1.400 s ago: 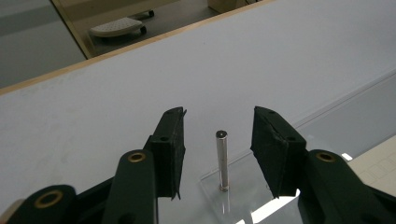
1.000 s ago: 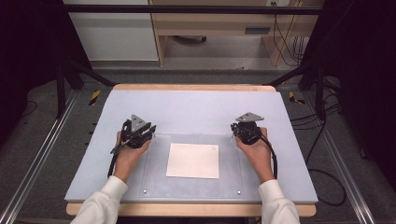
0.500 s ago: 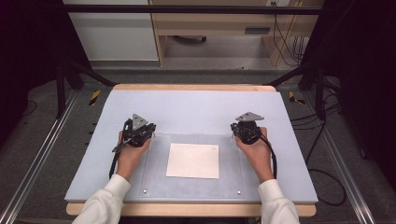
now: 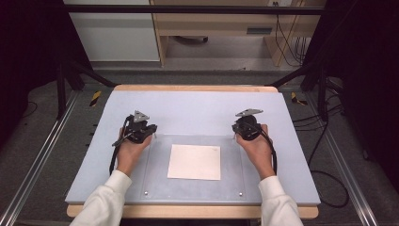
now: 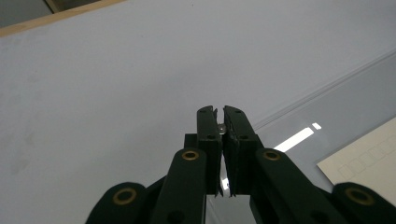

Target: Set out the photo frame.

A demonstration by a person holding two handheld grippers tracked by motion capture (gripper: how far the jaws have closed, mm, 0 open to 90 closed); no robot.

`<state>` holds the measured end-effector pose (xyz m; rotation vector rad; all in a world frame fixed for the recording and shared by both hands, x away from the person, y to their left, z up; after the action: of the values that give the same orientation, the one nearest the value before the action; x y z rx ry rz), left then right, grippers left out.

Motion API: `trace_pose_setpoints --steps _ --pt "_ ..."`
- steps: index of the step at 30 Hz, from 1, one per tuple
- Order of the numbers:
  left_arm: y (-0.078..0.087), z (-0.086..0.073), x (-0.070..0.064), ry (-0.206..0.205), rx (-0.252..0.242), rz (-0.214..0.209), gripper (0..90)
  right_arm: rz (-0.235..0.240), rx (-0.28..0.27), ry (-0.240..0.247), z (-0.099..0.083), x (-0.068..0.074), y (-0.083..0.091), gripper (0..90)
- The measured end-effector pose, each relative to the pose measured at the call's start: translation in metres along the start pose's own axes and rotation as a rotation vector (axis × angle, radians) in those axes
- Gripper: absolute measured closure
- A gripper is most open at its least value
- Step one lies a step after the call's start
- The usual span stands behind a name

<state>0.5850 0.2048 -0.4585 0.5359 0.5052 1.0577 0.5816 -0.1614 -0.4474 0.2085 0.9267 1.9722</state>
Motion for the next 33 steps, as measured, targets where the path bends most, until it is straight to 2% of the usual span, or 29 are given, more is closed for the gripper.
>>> trace_pose_setpoints --steps 11,14,20,27,33 --pt "-0.006 0.012 0.003 0.007 0.075 0.001 85.0 0.048 0.073 -0.044 0.009 -0.009 -0.005 86.2" --pt "-0.008 0.015 0.004 0.016 0.084 0.001 85.0 0.051 0.084 -0.048 0.011 -0.009 -0.006 86.2" --pt "-0.011 0.02 0.005 0.039 0.109 0.026 85.0 0.04 0.103 -0.067 0.015 -0.011 -0.01 86.2" --pt "-0.015 0.024 0.007 0.06 0.127 0.023 85.0 0.055 0.102 -0.087 0.017 -0.015 -0.012 86.2" --pt "-0.018 0.029 0.01 0.068 0.152 0.009 84.9 0.086 0.072 -0.112 0.015 -0.021 -0.015 86.1"
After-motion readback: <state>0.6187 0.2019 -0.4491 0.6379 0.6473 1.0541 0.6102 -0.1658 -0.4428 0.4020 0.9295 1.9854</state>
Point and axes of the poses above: each handheld gripper's, and its own axes: y roughly backward along the jaws, z roughly out of its top, x roughly to its left, the point moved 3 cm from there along -y, roughly forward along the jaws, and after that the axes turned 12 degrees about y, right-handed, at the moved point
